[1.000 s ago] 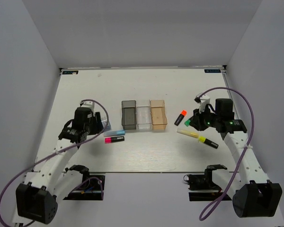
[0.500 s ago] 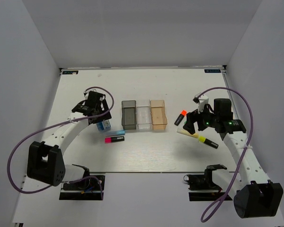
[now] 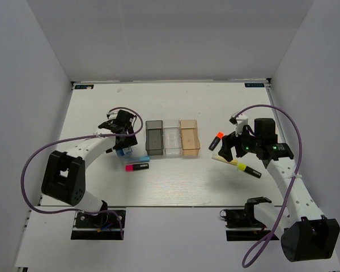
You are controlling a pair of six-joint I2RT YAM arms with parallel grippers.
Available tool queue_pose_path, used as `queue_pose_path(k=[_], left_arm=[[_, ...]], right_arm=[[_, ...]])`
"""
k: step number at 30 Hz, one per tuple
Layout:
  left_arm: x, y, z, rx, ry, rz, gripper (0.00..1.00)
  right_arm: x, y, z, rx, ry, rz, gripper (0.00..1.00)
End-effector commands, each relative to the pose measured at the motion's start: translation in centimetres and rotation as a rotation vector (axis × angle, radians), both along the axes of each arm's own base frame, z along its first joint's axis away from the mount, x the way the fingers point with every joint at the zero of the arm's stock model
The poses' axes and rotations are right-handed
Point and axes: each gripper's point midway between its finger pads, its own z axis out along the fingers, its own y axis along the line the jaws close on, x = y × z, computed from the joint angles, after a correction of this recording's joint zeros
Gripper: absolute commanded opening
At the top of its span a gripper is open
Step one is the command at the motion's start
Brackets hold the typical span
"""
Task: Sort the stationery into containers
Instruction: Pick up the stationery from the center of the board, then place the stationery in the storage box.
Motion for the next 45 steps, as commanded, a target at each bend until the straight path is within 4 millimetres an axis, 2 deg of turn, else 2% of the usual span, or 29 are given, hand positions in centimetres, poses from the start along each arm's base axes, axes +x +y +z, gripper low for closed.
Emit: queue_pose_path(k=[1, 3, 6, 10, 11, 13, 15, 16, 17, 19, 20, 22, 23, 25, 29, 33, 34, 38, 40, 41, 43, 45], left_arm=[[1.0, -0.1, -0.1, 0.005, -0.018, 0.038, 1.0], [0.9, -0.1, -1.0, 0.007, -0.003, 0.046, 1.0], [0.9, 0.0, -1.7, 0.009, -0.005, 0.064, 0.91], [0.9, -0.1, -1.7, 0.01, -0.024, 0.059, 0.42], [0.8, -0.2, -1.5, 0.017, -0.026, 0.049, 0.2], [0.9, -0.2, -0.6, 0.022, -0.043, 0.042, 0.0], [1.0, -0.6, 0.9, 0.042, -0.075, 0.004, 0.0], [1.3, -1.0, 1.7, 0.048, -0.093, -0.018, 0.0], [1.7, -1.3, 3.4, 0.039, -0.136, -0.031, 0.0], [1.9, -2.2, 4.8, 0.044, -0.154, -0.088, 0.0], [2.6, -3.0, 7.1, 0.02, -0.191, -0.107, 0.0], [2.9, -4.2, 8.5, 0.017, -0.203, -0.173, 0.0], [3.5, -5.0, 10.6, -0.001, -0.24, -0.193, 0.0], [3.9, -6.6, 11.8, -0.03, -0.249, -0.257, 0.0], [4.8, -9.9, 12.9, -0.113, -0.241, -0.352, 0.0], [5.6, -12.8, 11.9, -0.163, -0.203, -0.42, 0.0], [5.5, -13.5, 11.1, -0.17, -0.179, -0.431, 0.0], [6.1, -15.2, 9.7, -0.177, -0.152, -0.476, 0.0], [6.3, -15.7, 9.8, -0.182, -0.154, -0.492, 0.0], [6.3, -16.1, 9.0, -0.174, -0.132, -0.505, 0.0], [6.3, -16.3, 9.0, -0.164, -0.124, -0.519, 0.0], [6.3, -16.3, 8.2, -0.149, -0.101, -0.526, 0.0]], right_arm=[[0.3, 0.3, 1.3, 0.003, -0.034, 0.014, 0.91], [0.2, 0.2, 1.3, 0.002, -0.034, 0.016, 0.91], [0.1, 0.3, 1.4, 0.003, -0.037, 0.017, 0.91], [0.0, 0.3, 1.4, 0.005, -0.035, 0.022, 0.91], [0.0, 0.4, 1.4, 0.004, -0.039, 0.028, 0.91], [0.0, 0.3, 1.4, 0.004, -0.039, 0.027, 0.91], [-0.1, 0.4, 1.4, 0.005, -0.039, 0.032, 0.91], [-0.2, 0.5, 1.3, 0.008, -0.035, 0.035, 0.86], [-0.2, 0.7, 1.4, 0.017, -0.037, 0.049, 0.64], [-0.3, 0.8, 1.4, 0.023, -0.03, 0.058, 0.22], [-0.4, 0.9, 1.3, 0.022, -0.023, 0.063, 0.0], [-0.4, 0.8, 1.2, 0.021, -0.015, 0.059, 0.0], [-0.4, 0.9, 1.1, 0.019, -0.014, 0.06, 0.0], [-0.4, 0.9, 1.0, 0.019, -0.007, 0.061, 0.0], [-0.4, 0.9, 1.0, 0.02, -0.002, 0.06, 0.01], [-0.4, 0.8, 0.8, 0.016, 0.001, 0.057, 0.01], [-0.3, 0.7, 0.9, 0.016, 0.0, 0.052, 0.01], [-0.3, 0.7, 0.9, 0.011, -0.002, 0.053, 0.02], [-0.3, 0.8, 0.8, 0.013, 0.0, 0.056, 0.02], [-0.3, 0.7, 0.8, 0.012, 0.002, 0.054, 0.04], [-0.3, 0.8, 0.7, 0.012, 0.002, 0.057, 0.04], [-0.3, 0.7, 0.9, 0.012, -0.002, 0.057, 0.05]])
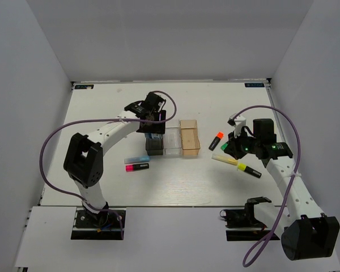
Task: Sort the stationery into containers
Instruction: Place the stationery in the storage box.
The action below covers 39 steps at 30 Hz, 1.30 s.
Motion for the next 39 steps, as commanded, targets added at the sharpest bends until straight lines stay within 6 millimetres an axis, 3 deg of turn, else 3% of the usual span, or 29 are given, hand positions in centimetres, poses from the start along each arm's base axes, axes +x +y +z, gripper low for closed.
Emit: queue_pose_path(k=[1, 12, 39], left_arm=[[1.4, -1.4, 3.5, -0.049, -0.089, -0.038, 0.0], [0.6, -0.6, 1.0, 0.018, -0.044, -0.034, 0.0], [0.6, -0.6, -0.3, 0.12, -0.034, 0.018, 0.0]], right_arm=[[0.5, 0.3, 1.4, 0.008, -0.035, 0.014, 0.05], [0.5, 0.3, 1.1, 0.008, -0.023, 0.018, 0.08], [0.4, 0.3, 1.3, 0.01, -0.032, 0.018, 0.08]])
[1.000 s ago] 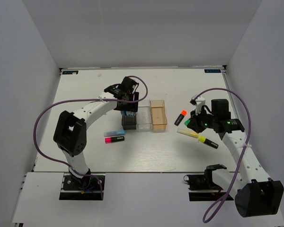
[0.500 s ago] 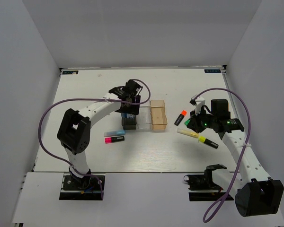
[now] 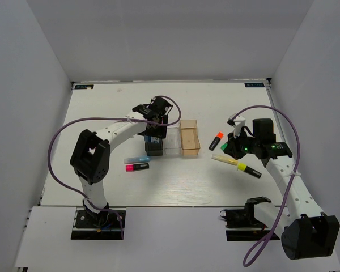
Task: Sort the stationery into containers
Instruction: Place the stationery in the storage box.
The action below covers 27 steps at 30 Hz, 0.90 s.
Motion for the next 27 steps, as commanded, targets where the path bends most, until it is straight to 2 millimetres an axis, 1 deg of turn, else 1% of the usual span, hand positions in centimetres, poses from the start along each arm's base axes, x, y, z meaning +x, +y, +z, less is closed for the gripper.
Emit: queue_pose_path(k=[1, 4, 5, 8, 9, 11, 12, 13, 15, 16, 18, 19, 21, 22, 24, 25, 27], left_arm=[[1.16, -0.93, 1.93, -0.032, -0.059, 0.02, 0.0], [1.14, -1.08, 1.49, -0.037, -0.046, 0.026, 0.0], [1.15, -1.19, 1.79, -0.042, -0.048, 0.029, 0.0], [1.16, -1.13, 1.48, -0.034, -0.041, 0.036, 0.0], [1.19, -1.14, 1.36, -0.035, -0.038, 0.036, 0.03], [1.19, -1.17, 1.34, -0.035, -0.038, 0.041, 0.1], [1.11, -1.16, 1.25, -0.034, -0.034, 0.042, 0.15], [1.16, -1.17, 1.31, -0.035, -0.036, 0.044, 0.32], [1.18, -1.07, 1.25, -0.03, -0.037, 0.049, 0.52], [1.15, -1.04, 1.37, -0.031, -0.038, 0.048, 0.56], [1.26, -1.09, 1.46, -0.031, -0.042, 0.048, 0.59], [1.32, -1.02, 1.58, -0.031, -0.042, 0.052, 0.63], [1.38, -1.02, 1.73, -0.028, -0.047, 0.054, 0.67], [1.41, -0.91, 1.94, -0.024, -0.052, 0.056, 0.71], [1.42, -0.9, 2.04, -0.021, -0.054, 0.056, 0.75], [1.47, -0.88, 2.08, -0.022, -0.055, 0.056, 0.75], [1.56, -0.82, 2.17, -0.019, -0.058, 0.059, 0.83]], right_arm=[[0.45, 0.14, 1.5, 0.013, -0.037, 0.008, 0.08], [0.44, 0.21, 1.56, 0.012, -0.041, 0.012, 0.08], [0.43, 0.21, 1.56, 0.013, -0.04, 0.011, 0.08], [0.5, 0.13, 1.59, 0.011, -0.045, 0.009, 0.08], [0.42, 0.11, 1.47, 0.012, -0.039, 0.007, 0.08], [0.45, 0.19, 1.51, 0.012, -0.042, 0.01, 0.08], [0.45, 0.16, 1.54, 0.011, -0.042, 0.009, 0.08], [0.43, 0.16, 1.48, 0.01, -0.042, 0.01, 0.08], [0.51, 0.11, 1.55, 0.01, -0.044, 0.007, 0.08], [0.47, 0.13, 1.57, 0.011, -0.044, 0.008, 0.09], [0.39, 0.11, 1.47, 0.01, -0.04, 0.009, 0.09], [0.46, 0.1, 1.43, 0.01, -0.041, 0.007, 0.09], [0.5, 0.13, 1.55, 0.011, -0.044, 0.008, 0.1], [0.5, 0.13, 1.56, 0.011, -0.044, 0.008, 0.1], [0.43, 0.1, 1.41, 0.01, -0.038, 0.006, 0.1], [0.43, 0.08, 1.46, 0.011, -0.039, 0.006, 0.1], [0.28, 0.47, 1.65, 0.012, -0.047, 0.023, 0.1]])
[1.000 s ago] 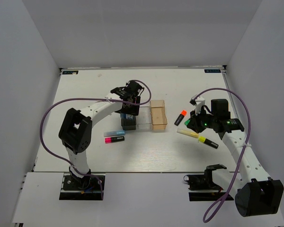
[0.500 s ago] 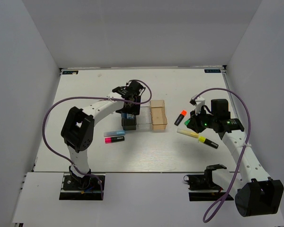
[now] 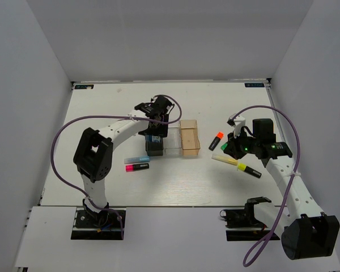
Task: Sort the stationery into containers
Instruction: Place the stationery in the storage box, then pick up the pen from the center of the board.
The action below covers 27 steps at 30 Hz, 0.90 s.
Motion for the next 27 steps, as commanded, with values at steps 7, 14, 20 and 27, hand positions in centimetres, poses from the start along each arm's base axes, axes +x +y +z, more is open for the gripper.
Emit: queue_pose_path(k=[7, 14, 20, 27], left_arm=[[1.3, -0.3, 2.6, -0.013, -0.079, 0.02, 0.93], [1.3, -0.3, 3.1, -0.01, -0.088, 0.022, 0.94], [0.5, 1.3, 5.7, -0.038, -0.124, 0.039, 0.0], [-7.8, 9.0, 7.0, -0.124, -0.182, 0.074, 0.57]], right_arm=[[0.4, 0.1, 1.4, 0.01, -0.04, 0.008, 0.12], [0.4, 0.1, 1.5, 0.01, -0.04, 0.007, 0.12], [0.0, 0.7, 1.4, 0.025, -0.038, 0.052, 0.75], [3.1, -0.8, 1.2, -0.086, -0.103, -0.025, 0.0]])
